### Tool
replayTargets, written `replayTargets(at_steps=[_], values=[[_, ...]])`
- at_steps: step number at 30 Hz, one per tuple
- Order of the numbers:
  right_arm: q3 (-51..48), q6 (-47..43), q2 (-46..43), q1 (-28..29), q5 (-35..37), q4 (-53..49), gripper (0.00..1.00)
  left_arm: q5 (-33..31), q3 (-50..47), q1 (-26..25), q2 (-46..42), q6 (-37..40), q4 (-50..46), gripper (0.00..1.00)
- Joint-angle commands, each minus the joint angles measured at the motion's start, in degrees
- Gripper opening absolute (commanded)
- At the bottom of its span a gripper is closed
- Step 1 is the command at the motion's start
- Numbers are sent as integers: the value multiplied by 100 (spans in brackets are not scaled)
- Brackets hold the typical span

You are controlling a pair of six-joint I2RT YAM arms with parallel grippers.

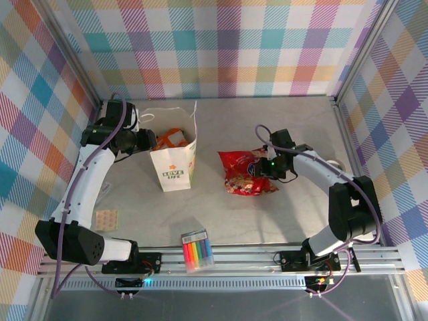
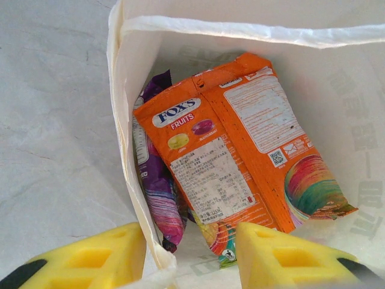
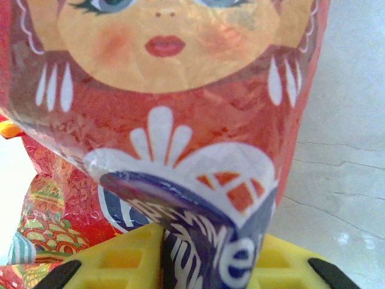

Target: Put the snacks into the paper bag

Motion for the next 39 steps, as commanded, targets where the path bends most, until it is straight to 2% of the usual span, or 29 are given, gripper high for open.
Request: replayTargets(at_steps=[1, 6, 18, 22, 39], values=[[409, -160, -223, 137, 434, -362, 12, 24, 85, -71, -165, 20, -59, 43], [854, -138, -313, 284, 838, -726, 8, 36, 126, -65, -262, 55, -50, 44], [1832, -217, -472, 732, 1574, -1415, 5, -186, 160, -60, -538, 91, 28, 46], [2060, -287, -473, 859, 1761, -1535, 0, -298, 157, -56, -679, 48, 131, 46], [3890, -743, -657, 1394, 2842, -2218, 0, -223, 250, 73, -841, -111, 437, 50]])
